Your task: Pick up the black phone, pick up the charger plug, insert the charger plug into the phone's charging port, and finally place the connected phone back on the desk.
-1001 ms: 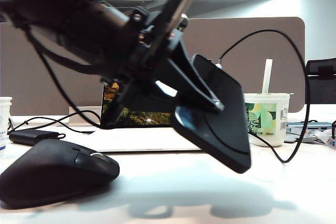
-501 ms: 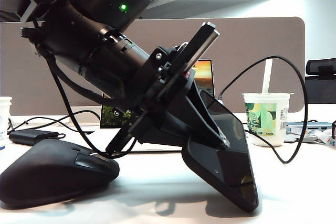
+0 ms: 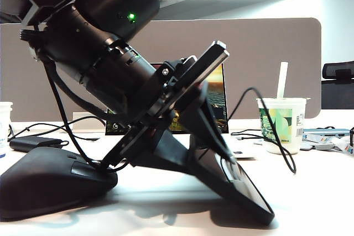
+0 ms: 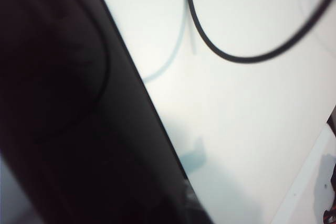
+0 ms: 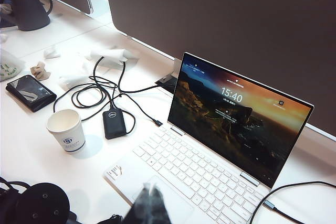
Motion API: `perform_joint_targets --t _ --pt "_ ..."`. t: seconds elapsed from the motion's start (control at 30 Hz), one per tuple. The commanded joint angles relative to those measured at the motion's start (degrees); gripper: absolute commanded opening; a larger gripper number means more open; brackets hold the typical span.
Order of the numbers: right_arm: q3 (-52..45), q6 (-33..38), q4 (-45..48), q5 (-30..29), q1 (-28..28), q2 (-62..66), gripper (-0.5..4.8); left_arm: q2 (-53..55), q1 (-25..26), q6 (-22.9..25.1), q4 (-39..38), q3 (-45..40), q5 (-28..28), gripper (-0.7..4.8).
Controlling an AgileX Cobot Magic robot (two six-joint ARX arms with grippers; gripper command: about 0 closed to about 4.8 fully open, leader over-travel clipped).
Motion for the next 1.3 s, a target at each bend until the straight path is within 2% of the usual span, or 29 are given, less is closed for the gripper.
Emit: perform_joint_targets --t 0.03,0.07,0.3,0.5,0.63,0.7,0.87,1.1,1.13,1.17,1.3 --pt "0.3 -0.1 0.5 -0.1 0.1 -0.3 -0.06 -0.1 0.0 0.1 -0.3 0.4 0.2 1.76" --pt "0.3 -0.1 0.5 -0.1 0.1 -0.3 -0.06 -0.1 0.0 0.1 -0.3 0.4 0.2 1.92" --pt "0.3 -0.1 -0.7 0.2 0.1 -0.3 -0.06 -0.2 0.0 1.2 -0.4 0.6 0.4 1.93" --pt "0.3 -0.1 -0.7 0.2 0.1 -0.3 -0.06 -0.2 0.0 5.7 -7.2 5.1 0.1 1.98" --pt "0.3 -0.1 -0.7 0.2 0.1 -0.5 -0.06 -0.2 0.0 9.9 -15.1 10.3 -3.1 3.18" --pt "0.3 -0.1 -0.7 0.2 0.1 -0.7 -0.06 -0.2 0.0 12.1 -18.7 12.8 -4.7 3.42" --pt "0.3 -0.1 -0.7 0.2 0.1 -1.0 -0.06 -0.2 0.0 14.6 -24.2 16.2 -6.6 3.42" --pt "0.3 -0.1 -3.0 1.0 0.1 -1.4 -0.06 -0.7 0.1 14.7 -28.6 17.3 -11.3 3.39" --pt "0.3 -0.1 -4.1 1.2 0.1 -1.5 -0.06 -1.2 0.1 14.7 -29.2 17.3 -11.5 3.33" --pt "0.3 -0.1 -5.1 1.2 0.1 -1.6 -0.06 -1.8 0.1 14.7 -29.6 17.3 -12.0 2.99" --pt "0.3 -0.1 -10.0 1.7 0.1 -1.6 -0.06 -5.5 0.1 16.3 -30.4 17.3 -15.3 0.58"
